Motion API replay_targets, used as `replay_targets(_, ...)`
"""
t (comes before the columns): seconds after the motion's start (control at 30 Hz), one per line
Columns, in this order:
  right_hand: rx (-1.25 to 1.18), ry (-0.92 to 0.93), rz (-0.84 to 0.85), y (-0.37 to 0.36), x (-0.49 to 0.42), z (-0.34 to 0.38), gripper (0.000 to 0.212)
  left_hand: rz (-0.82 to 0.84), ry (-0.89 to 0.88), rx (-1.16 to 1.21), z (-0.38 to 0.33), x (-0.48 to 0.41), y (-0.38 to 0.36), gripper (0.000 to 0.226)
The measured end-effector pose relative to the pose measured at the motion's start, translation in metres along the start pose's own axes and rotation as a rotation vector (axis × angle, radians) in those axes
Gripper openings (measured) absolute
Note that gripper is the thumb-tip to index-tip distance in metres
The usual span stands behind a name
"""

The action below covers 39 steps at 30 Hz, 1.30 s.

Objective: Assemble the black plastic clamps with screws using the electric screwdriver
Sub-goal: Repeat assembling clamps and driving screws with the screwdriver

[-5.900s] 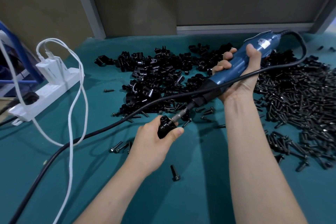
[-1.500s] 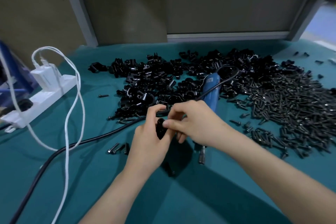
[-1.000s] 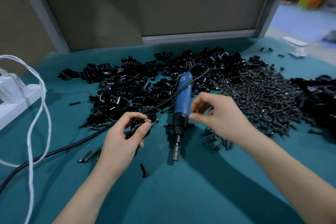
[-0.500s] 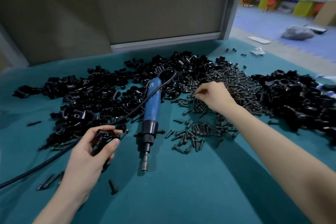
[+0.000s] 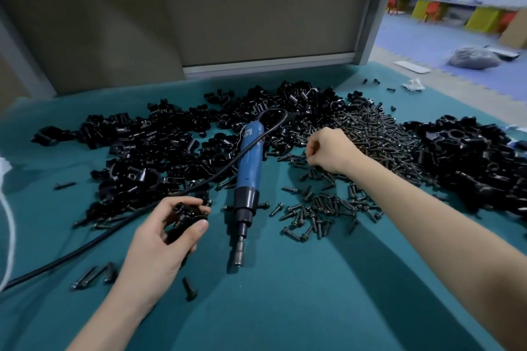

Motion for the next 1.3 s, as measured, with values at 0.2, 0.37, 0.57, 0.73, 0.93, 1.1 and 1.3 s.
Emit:
replay_targets(0.2, -0.876, 0.116, 0.021, 0.028, 0.064, 0.039, 0.014, 0.065, -0.05, -0.051, -0.008, 0.005, -0.007, 0.029)
replay_targets(0.37, -1.087, 0.322, 0.35, -0.02, 0.139, 0.109, 0.021, 0.058, -0.142, -0.065, -0.017, 0.007, -0.01, 0.027)
replay_targets(0.57, -1.1, 0.274, 0.264, -0.035, 0.141, 0.115, 0.018, 0.079, -0.148, -0.077, -0.016, 0.007, -0.009, 0.025)
replay_targets(0.73, -0.909, 0.352, 0.129, -0.033, 0.148, 0.115, 0.019, 0.089, -0.142, -0.109, -0.016, 0.006, -0.012, 0.024)
replay_targets(0.93, -0.783, 0.436, 0.054, -0.032, 0.15, 0.117, 0.026, 0.106, -0.12, -0.166, -0.016, 0.006, -0.013, 0.019)
replay_targets(1.1, -0.773, 0.4, 0.157, -0.034, 0.146, 0.115, 0.03, 0.053, -0.145, -0.237, -0.017, 0.007, -0.011, 0.021)
replay_targets(1.3, -0.838, 0.336, 0.284, -0.038, 0.139, 0.112, 0.011, 0.049, -0.155, -0.322, -0.015, 0.007, -0.009, 0.026)
Point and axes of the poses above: each hand's wrist, its own x-axis away from the middle knuckle, its own y-axis out of the back of the hand, z = x × y, the point moved 5 cm from there along -x, towards the middle knuckle, and after that the axes turned 10 degrees about -y, right-handed, at the moved point
